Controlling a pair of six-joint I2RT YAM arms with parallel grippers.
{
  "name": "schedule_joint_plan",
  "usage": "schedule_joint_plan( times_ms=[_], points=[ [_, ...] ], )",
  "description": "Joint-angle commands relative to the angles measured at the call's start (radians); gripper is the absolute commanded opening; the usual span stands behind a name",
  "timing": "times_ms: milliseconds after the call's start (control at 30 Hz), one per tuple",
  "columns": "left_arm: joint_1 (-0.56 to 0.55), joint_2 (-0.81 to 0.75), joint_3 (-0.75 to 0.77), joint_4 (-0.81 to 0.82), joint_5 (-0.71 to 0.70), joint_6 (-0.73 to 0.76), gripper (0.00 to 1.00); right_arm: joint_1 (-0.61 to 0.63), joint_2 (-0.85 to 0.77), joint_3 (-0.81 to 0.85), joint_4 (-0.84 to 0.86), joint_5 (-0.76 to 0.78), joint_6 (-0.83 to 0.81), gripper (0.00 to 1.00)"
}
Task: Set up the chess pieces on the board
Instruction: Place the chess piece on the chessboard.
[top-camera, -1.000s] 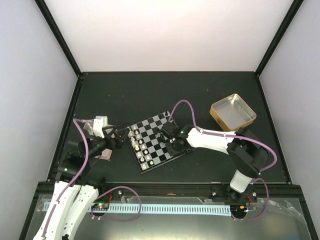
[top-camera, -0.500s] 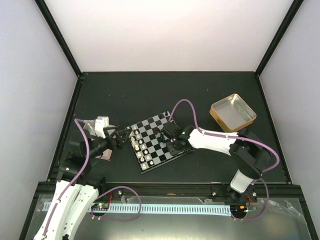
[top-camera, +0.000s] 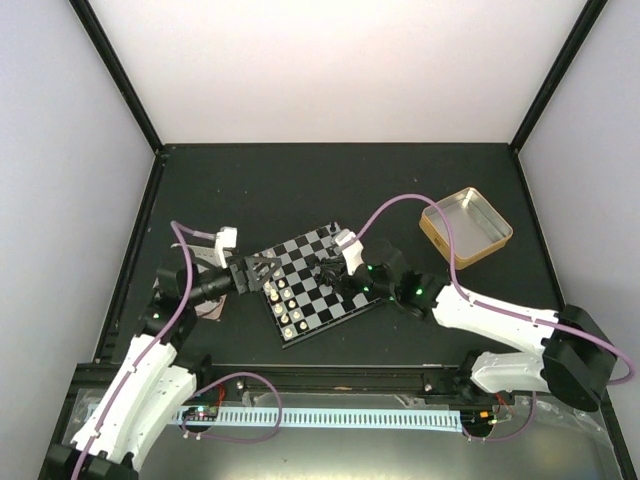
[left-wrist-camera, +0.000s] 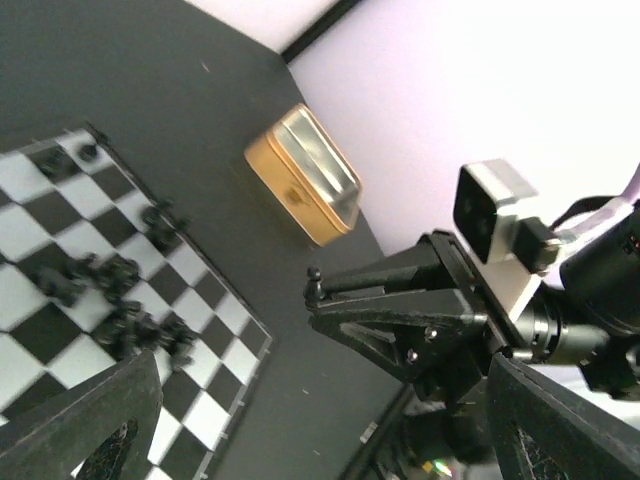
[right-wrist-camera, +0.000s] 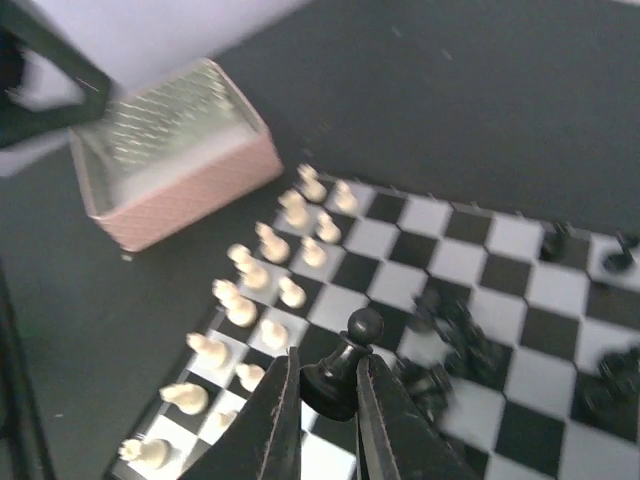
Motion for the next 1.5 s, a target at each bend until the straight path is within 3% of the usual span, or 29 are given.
schedule_joint_plan(
  times_ms=[0,267,533,667,867,1267,1467],
  points=[
    [-0.04,0.098,0.044,0.141,0.197,-0.092,0.89,0.005,-0.048,-0.024,0.249,-0.202,-0.145,0.09],
    [-0.174,0.211,0.087,0.198,0.226,-0.107,0.76,0.005,-0.076,-0.031,0.287,-0.374,-0.233,0.09],
    [-0.194,0.257,0.101,0.267,0.215,-0.149,0.59,0.004,-0.098,-0.055,0.281,-0.442,-0.319,0.09],
    [-0.195,0.292,0.129,0.222,0.218,-0.099,0.51,0.004,-0.099,-0.037,0.231,-0.467,-0.374,0.09],
    [-0.217,0.337,0.154,0.201,0.241,-0.07,0.29,0.005,-0.099,-0.03,0.211,-0.468,-0.392,0.09],
    [-0.255,0.329,0.169,0.11,0.234,0.013,0.24,0.005,-0.098,-0.022,0.2,-0.418,-0.387,0.08],
    [-0.257,0.332,0.17,0.086,0.231,0.036,0.1,0.005,-0.1,-0.021,0.197,-0.414,-0.383,0.08]
  ],
)
